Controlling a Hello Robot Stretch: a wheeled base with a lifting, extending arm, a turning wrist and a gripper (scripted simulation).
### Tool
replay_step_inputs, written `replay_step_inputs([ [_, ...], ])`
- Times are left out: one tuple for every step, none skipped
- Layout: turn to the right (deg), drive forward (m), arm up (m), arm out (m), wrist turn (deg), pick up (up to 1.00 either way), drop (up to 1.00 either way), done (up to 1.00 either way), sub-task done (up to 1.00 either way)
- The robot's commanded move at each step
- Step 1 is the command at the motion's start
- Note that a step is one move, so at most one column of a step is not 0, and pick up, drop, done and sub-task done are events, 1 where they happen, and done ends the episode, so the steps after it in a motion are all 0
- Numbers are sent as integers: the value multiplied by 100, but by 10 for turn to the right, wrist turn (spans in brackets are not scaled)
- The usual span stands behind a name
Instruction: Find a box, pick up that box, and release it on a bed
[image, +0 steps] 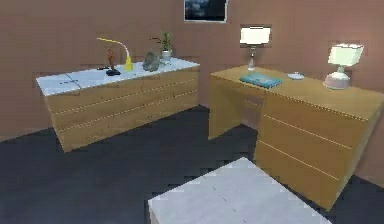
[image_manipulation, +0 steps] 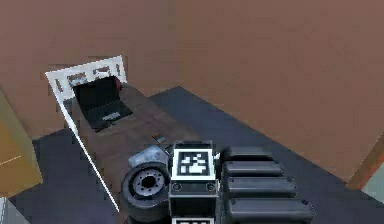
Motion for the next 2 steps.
replay_step_inputs([
  [-180,0,0,0,0,0,0,0,0],
  [0,25,0,0,0,0,0,0,0],
])
